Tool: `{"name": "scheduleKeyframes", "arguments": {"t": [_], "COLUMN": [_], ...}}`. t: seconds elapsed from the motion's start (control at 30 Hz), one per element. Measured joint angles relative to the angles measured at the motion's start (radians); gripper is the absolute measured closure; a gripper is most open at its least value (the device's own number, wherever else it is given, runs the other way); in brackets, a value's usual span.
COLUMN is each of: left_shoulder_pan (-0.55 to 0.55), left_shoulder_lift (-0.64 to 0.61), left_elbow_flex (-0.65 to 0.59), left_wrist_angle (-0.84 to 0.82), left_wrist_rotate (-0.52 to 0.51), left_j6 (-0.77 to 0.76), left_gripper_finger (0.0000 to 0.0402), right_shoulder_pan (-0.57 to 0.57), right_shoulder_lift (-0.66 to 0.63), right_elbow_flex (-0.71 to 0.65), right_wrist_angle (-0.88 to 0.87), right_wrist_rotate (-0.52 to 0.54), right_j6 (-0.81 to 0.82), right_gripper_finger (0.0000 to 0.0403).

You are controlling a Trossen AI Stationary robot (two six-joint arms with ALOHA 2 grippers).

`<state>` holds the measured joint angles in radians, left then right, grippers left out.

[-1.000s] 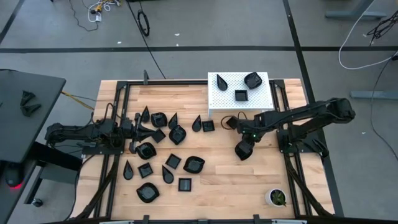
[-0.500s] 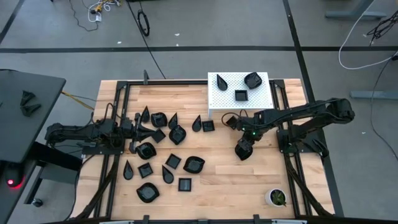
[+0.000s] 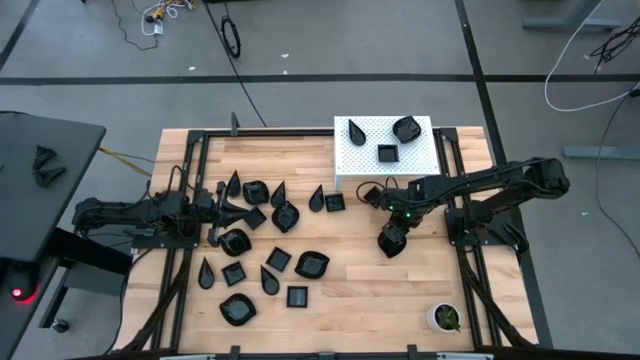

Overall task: Pick & Place Mini shaped plates
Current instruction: Stack the black leaf shaped plate on the black leaf shaped plate on the shelf

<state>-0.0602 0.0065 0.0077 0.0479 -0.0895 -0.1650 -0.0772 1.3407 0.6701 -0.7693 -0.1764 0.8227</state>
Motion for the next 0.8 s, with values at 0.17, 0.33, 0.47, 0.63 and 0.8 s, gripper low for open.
{"name": "scheduleKeyframes", "arguments": {"t": [0.17, 0.33, 0.47, 0.63, 0.8], "left_shoulder_pan": [0.0, 0.0, 0.0, 0.0, 0.0], "left_shoulder_lift": [0.0, 0.0, 0.0, 0.0, 0.0], "left_elbow_flex": [0.0, 0.0, 0.0, 0.0, 0.0], "left_wrist_angle": [0.0, 0.0, 0.0, 0.0, 0.0], "left_wrist_rotate": [0.0, 0.0, 0.0, 0.0, 0.0], "left_j6": [0.0, 0.0, 0.0, 0.0, 0.0], "left_gripper_finger": [0.0369, 0.0369, 0.0369, 0.0369, 0.0369], "right_shoulder_pan": [0.0, 0.0, 0.0, 0.0, 0.0], "right_shoulder_lift": [0.0, 0.0, 0.0, 0.0, 0.0], "right_elbow_flex": [-0.002, -0.052, -0.066, -0.066, -0.066], "right_wrist_angle": [0.006, 0.08, 0.098, 0.105, 0.107], "right_wrist_rotate": [0.0, -0.055, -0.054, -0.051, -0.049], "right_j6": [0.004, -0.008, -0.012, -0.018, -0.019], "right_gripper_finger": [0.0289, 0.0289, 0.0289, 0.0289, 0.0298]}}
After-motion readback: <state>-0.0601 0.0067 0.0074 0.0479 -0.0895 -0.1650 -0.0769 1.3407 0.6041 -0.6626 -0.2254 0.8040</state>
